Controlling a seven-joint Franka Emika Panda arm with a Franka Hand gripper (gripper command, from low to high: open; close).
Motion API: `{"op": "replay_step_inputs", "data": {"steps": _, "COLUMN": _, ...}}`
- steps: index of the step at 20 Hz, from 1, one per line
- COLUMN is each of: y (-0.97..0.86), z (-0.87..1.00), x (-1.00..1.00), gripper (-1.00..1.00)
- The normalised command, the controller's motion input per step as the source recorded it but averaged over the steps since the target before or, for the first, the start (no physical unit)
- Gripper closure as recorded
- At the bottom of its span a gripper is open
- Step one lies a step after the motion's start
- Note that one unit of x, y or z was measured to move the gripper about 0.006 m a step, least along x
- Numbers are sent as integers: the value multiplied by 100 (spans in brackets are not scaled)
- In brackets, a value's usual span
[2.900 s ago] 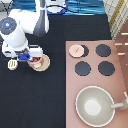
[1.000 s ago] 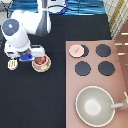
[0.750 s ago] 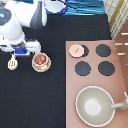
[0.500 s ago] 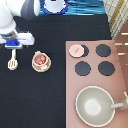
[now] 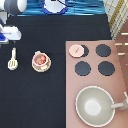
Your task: Take the lid off the pot, put the pot on the plate, and use the tool to push the pot to the front of the table.
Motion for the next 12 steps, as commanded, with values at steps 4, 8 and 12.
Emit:
{"op": "replay_step_inputs", "data": {"steps": 4, "y": -38, "z": -70, "x": 10, "gripper": -100}}
{"op": "replay_step_inputs", "data": {"steps": 8, "y": -9, "z": -62, "x": 25, "gripper": -100}}
{"op": "replay_step_inputs", "data": {"steps": 12, "y": 0, "z": -58, "x": 29, "gripper": -100}}
